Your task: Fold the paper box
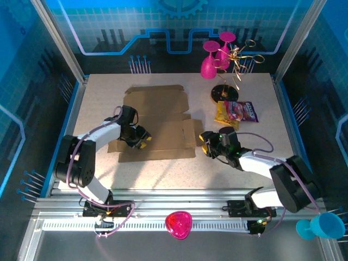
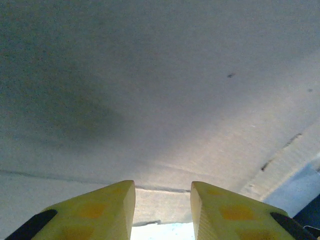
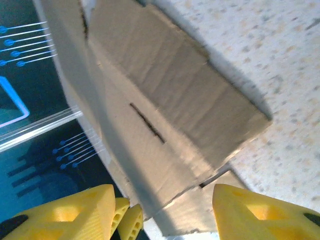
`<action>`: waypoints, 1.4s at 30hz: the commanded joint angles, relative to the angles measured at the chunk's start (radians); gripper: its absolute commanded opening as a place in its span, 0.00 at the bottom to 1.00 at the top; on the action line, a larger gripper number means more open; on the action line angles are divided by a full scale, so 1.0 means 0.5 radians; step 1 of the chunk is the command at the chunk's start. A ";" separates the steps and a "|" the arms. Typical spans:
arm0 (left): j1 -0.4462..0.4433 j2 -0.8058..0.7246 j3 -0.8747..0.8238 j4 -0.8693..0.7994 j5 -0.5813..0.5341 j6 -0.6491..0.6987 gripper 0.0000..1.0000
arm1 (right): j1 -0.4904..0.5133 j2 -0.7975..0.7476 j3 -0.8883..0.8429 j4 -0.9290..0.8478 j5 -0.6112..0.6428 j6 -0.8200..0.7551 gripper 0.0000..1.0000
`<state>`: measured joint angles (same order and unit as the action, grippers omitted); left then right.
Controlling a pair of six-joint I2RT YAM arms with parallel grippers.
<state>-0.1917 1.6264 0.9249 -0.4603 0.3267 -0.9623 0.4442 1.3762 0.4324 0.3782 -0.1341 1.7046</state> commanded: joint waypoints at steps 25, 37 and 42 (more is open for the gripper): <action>-0.006 0.143 -0.092 0.100 0.000 0.080 0.34 | 0.049 0.584 0.272 0.359 0.187 0.163 0.13; -0.009 -0.377 -0.003 -0.149 -0.007 -0.076 0.49 | 0.019 0.399 0.274 0.210 0.218 0.105 0.01; 0.153 -0.498 -0.003 -0.358 -0.032 0.030 0.49 | -0.048 0.165 0.432 -0.376 0.177 -0.296 0.19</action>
<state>-0.1738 1.4044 0.9085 -0.5232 0.3267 -0.9680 0.4492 1.5150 0.5804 0.3817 -0.0498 1.7061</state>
